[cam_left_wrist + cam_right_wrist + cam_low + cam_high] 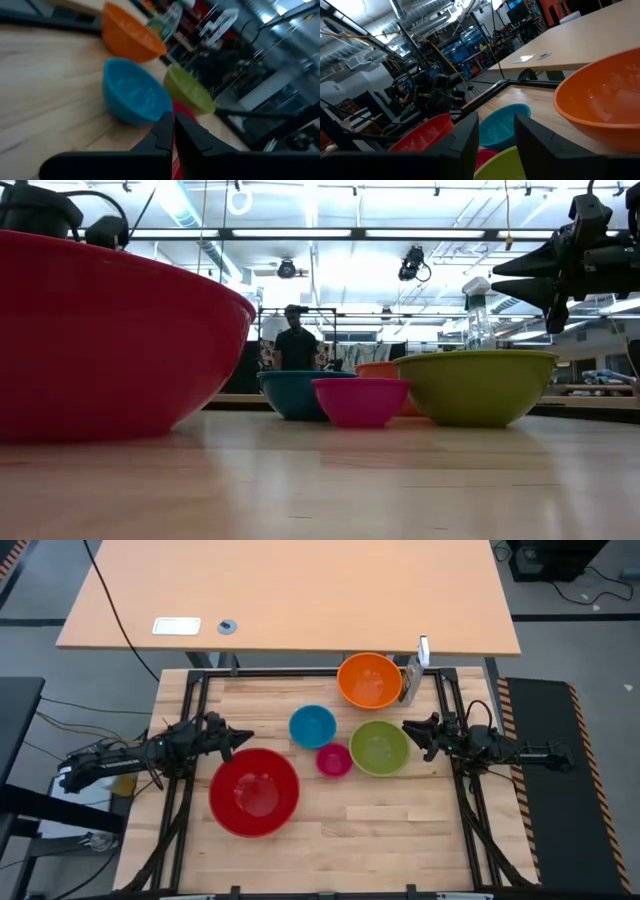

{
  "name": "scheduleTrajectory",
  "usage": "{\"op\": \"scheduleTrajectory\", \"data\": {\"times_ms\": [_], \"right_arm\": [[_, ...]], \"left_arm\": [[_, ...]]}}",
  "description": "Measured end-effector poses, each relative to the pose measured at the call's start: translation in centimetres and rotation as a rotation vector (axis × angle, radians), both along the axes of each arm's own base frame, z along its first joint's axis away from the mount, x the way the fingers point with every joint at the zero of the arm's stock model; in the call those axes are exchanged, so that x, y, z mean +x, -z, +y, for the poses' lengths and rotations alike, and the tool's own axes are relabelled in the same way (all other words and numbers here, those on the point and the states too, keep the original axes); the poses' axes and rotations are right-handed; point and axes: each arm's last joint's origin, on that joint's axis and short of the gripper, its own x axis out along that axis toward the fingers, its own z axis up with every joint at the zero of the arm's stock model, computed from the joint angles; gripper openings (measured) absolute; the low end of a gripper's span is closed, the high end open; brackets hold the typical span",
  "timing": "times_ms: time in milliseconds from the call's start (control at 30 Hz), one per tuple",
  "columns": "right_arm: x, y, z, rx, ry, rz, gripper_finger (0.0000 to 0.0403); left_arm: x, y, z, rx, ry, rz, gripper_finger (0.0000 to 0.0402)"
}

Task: Nest bowls inside each other
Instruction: Stack the orange bowl on the red bowl

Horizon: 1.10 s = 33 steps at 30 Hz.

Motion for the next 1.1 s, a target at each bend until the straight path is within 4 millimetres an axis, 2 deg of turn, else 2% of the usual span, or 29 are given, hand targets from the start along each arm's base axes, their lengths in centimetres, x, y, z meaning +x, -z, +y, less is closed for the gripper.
{"op": "scheduleTrajectory", "data": {"times_ms": [300,700,900,1000,1100], "right_arm": [[-0.1,-0.4,-0.2,0.039,0.076,-0.054,0.0132],[-1.0,-2.8,-0.5,0.101,0.198,-0.349,0.0132],[-1.8,-4.2,-0.6,0.192,0.215,-0.564,0.0132],[-1.8,-4.3,-0.6,0.243,0.184,-0.598,0.0132],[-1.2,-4.5,-0.6,0.274,0.166,-0.546,0.0132]], "left_arm": [[-0.1,-1.6,0.1,-0.105,-0.050,-0.213,0.0020],[-0.2,-2.5,0.1,-0.090,-0.042,-0.310,0.0020],[-0.5,-3.5,0.2,-0.120,-0.085,-0.432,0.0020],[-0.3,-4.3,0.2,-0.138,-0.080,-0.381,0.0019],[0.2,-5.7,0.3,-0.140,-0.086,-0.317,0.0014]]}}
